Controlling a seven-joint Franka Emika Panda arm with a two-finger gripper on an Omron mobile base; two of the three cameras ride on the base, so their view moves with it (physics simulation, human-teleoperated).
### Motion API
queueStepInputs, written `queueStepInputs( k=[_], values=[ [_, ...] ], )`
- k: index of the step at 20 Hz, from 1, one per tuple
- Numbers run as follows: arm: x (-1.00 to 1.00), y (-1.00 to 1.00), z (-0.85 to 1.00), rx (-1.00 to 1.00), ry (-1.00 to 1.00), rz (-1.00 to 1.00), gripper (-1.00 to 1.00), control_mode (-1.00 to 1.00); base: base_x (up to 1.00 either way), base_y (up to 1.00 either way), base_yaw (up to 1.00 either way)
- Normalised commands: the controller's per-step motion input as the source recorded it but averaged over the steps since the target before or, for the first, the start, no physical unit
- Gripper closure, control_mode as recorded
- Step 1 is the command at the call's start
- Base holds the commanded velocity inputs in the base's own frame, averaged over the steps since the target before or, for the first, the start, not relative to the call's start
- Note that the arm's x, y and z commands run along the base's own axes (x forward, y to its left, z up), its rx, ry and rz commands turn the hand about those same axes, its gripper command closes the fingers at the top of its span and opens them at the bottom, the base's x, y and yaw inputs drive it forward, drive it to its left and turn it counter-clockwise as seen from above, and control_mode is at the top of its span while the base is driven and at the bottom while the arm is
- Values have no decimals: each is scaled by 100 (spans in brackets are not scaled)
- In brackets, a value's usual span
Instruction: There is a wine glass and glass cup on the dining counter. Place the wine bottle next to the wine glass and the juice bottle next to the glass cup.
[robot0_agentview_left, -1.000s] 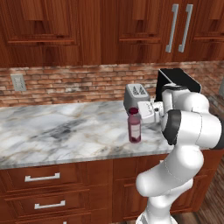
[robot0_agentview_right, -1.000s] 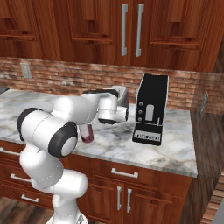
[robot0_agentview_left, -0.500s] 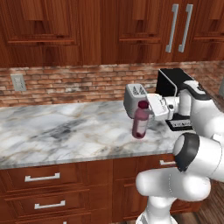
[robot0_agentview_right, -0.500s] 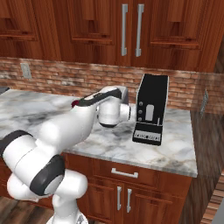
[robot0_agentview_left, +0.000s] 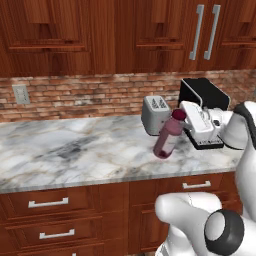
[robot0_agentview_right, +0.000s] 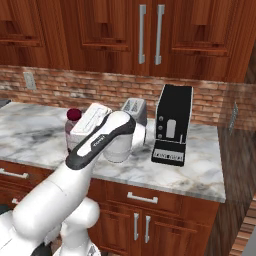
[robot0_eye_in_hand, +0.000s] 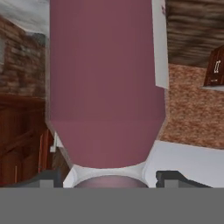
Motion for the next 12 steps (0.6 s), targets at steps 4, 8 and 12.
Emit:
queueStepInputs(
  k=[4, 8, 12],
  values=[
    [-100, 7, 62, 11, 0, 0, 100, -100, 0, 0, 0],
    [-50, 18, 14, 4, 0, 0, 100, 100, -48, 28, 1],
    [0, 0, 0, 0, 0, 0, 100, 100, -84, 93, 9]
  ],
)
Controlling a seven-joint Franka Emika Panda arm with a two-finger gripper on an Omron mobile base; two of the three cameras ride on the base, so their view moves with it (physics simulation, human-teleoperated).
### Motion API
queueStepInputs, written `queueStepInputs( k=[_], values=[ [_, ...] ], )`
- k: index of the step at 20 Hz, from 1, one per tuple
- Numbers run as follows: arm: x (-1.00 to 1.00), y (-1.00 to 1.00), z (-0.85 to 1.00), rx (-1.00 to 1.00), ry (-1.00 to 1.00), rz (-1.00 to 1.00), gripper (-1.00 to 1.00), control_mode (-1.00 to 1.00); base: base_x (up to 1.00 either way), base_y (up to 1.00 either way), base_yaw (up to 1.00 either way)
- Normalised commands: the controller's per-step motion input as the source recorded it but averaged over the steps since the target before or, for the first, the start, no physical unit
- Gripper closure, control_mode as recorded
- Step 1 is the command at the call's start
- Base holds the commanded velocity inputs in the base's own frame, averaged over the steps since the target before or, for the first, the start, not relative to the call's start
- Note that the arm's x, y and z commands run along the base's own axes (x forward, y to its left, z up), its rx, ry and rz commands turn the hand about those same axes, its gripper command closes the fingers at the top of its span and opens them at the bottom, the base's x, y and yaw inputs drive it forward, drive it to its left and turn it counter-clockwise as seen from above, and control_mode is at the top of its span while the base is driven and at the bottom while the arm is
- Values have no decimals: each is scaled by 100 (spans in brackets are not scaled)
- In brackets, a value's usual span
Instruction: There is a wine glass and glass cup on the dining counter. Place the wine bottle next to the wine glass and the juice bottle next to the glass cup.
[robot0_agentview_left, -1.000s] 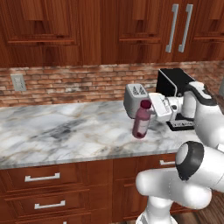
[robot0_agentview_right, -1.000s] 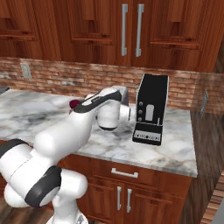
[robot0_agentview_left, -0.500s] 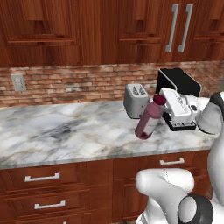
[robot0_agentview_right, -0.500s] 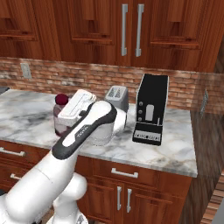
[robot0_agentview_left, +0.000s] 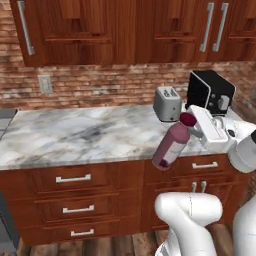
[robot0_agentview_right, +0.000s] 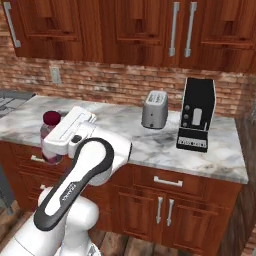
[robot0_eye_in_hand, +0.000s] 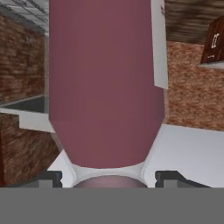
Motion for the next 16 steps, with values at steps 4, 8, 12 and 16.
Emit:
queueStepInputs(
  k=[4, 8, 12, 16],
  values=[
    [0, 0, 0, 0, 0, 0, 100, 100, -51, 100, 21],
    [0, 0, 0, 0, 0, 0, 100, 100, -10, 100, 38],
    [0, 0, 0, 0, 0, 0, 100, 100, 0, 100, 64],
    [0, 0, 0, 0, 0, 0, 100, 100, -4, 97, 78]
  ],
)
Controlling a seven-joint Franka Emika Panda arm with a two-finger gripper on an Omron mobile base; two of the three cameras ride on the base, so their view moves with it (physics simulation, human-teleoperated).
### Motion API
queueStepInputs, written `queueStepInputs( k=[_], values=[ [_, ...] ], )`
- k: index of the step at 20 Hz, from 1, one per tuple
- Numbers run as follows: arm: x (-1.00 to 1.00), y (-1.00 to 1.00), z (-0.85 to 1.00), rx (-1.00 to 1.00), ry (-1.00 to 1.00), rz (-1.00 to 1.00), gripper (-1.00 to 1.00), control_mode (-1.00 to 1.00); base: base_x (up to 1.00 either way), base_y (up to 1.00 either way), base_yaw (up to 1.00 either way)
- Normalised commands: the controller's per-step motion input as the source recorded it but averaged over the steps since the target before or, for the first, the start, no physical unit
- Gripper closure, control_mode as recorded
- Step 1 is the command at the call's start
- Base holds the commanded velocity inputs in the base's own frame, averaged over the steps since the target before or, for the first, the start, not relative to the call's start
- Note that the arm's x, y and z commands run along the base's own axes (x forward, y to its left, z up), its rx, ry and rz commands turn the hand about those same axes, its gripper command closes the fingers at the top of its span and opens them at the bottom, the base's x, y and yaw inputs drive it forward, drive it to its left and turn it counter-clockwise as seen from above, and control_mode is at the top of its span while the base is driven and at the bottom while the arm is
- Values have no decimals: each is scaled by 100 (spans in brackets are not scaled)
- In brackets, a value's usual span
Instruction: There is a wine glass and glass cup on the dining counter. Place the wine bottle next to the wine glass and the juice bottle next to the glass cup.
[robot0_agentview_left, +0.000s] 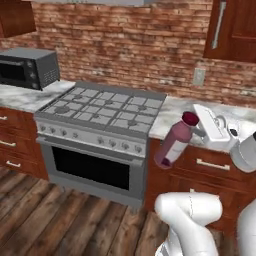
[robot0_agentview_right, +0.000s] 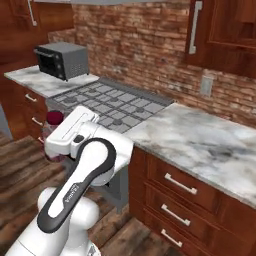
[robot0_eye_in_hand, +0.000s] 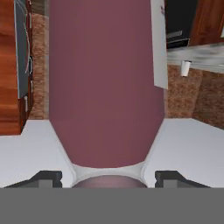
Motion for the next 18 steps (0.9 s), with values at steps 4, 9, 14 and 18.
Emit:
queueStepInputs(
  k=[4, 9, 14, 18],
  values=[
    [0, 0, 0, 0, 0, 0, 100, 100, -10, 85, 82],
    [0, 0, 0, 0, 0, 0, 100, 100, 0, 76, 78],
    [0, 0, 0, 0, 0, 0, 100, 100, 40, 57, 63],
    [0, 0, 0, 0, 0, 0, 100, 100, 96, 26, 46]
  ],
)
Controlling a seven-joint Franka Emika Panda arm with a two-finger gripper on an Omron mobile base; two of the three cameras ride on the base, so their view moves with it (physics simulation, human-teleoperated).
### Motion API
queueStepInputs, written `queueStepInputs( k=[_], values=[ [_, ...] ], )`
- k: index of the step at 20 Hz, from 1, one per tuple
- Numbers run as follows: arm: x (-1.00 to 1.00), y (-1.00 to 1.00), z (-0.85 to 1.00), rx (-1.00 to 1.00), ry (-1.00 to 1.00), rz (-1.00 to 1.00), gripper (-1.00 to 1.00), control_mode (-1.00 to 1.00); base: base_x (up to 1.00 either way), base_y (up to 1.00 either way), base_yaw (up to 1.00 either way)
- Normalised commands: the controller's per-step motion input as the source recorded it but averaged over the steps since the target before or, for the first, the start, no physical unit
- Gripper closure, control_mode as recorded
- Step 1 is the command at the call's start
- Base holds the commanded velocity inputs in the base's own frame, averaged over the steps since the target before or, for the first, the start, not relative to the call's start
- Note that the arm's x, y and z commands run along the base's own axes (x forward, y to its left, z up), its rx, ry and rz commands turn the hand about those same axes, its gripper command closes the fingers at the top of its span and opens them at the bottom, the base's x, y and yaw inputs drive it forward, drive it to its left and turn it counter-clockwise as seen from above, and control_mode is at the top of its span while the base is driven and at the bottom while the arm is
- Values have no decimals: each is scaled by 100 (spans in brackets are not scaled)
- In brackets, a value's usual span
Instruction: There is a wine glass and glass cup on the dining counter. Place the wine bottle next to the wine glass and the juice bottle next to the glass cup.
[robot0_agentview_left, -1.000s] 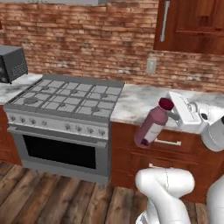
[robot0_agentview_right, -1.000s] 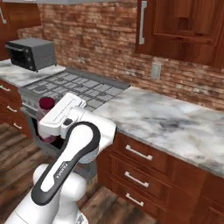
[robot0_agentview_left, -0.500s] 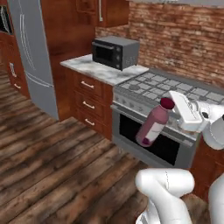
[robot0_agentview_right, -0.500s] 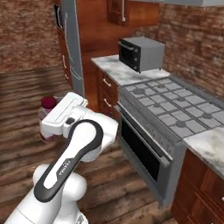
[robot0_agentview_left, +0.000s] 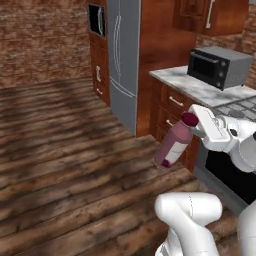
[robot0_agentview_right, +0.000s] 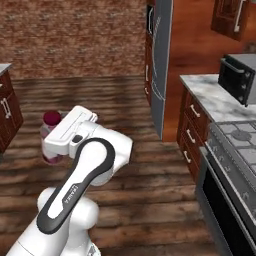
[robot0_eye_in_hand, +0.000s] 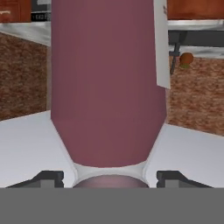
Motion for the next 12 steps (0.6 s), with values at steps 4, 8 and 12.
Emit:
queueStepInputs(
  k=[4, 8, 12],
  values=[
    [0, 0, 0, 0, 0, 0, 100, 100, 100, 4, 30],
    [0, 0, 0, 0, 0, 0, 100, 100, 100, 1, 25],
    [0, 0, 0, 0, 0, 0, 100, 100, 100, 0, 23]
  ],
)
